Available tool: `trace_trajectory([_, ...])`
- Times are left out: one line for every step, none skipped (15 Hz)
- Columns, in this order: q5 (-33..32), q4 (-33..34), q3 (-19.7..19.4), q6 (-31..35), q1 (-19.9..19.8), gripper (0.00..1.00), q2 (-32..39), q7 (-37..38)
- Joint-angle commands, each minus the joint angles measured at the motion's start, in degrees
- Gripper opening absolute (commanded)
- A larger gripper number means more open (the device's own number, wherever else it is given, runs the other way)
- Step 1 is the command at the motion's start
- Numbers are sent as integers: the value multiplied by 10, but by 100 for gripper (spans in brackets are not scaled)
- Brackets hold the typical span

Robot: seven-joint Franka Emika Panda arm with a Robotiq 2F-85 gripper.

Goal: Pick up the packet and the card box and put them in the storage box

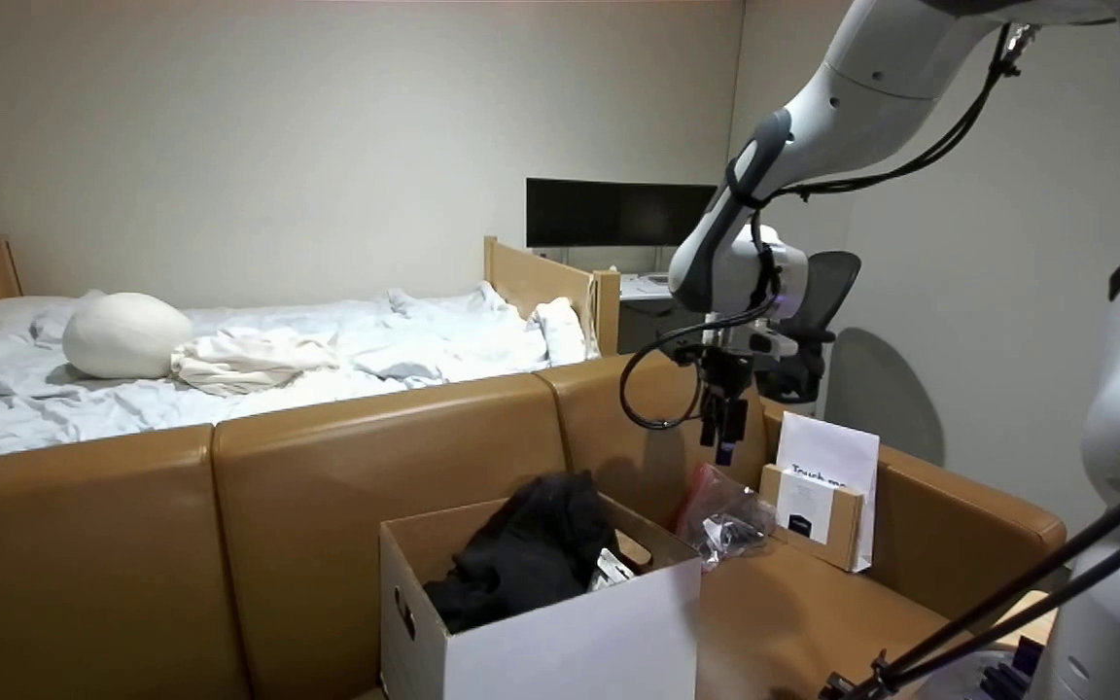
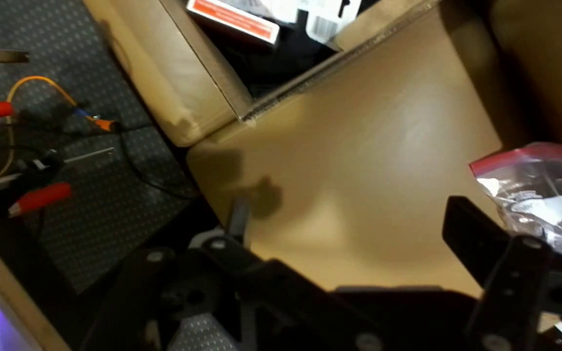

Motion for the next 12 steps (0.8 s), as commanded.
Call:
trace_trajectory([6, -117, -5, 160, -6, 100, -59, -10])
trace_trajectory([5, -141, -7, 210, -6, 100, -63, -11])
trace_trajectory([6, -163, -8, 259, -7, 100, -66, -14])
trace_trajectory([13, -185, -7, 309, -9, 100, -68, -18])
trace_trajectory([22, -206, -4, 360, -13, 100, -64, -27])
trace_trajectory([5, -156, -9, 295, -3, 100, -40, -3])
trace_trajectory([6, -169, -10, 311, -2, 100, -40, -3])
trace_trajectory([6, -168, -10, 309, -1, 100, -39, -3])
trace_trajectory([5, -164, -10, 307, -1, 100, -38, -3])
trace_trajectory([6, -160, -9, 306, -1, 100, -37, -3])
trace_trajectory([6, -158, -9, 305, -1, 100, -37, -3])
trace_trajectory([6, -157, -9, 305, -1, 100, -37, -3])
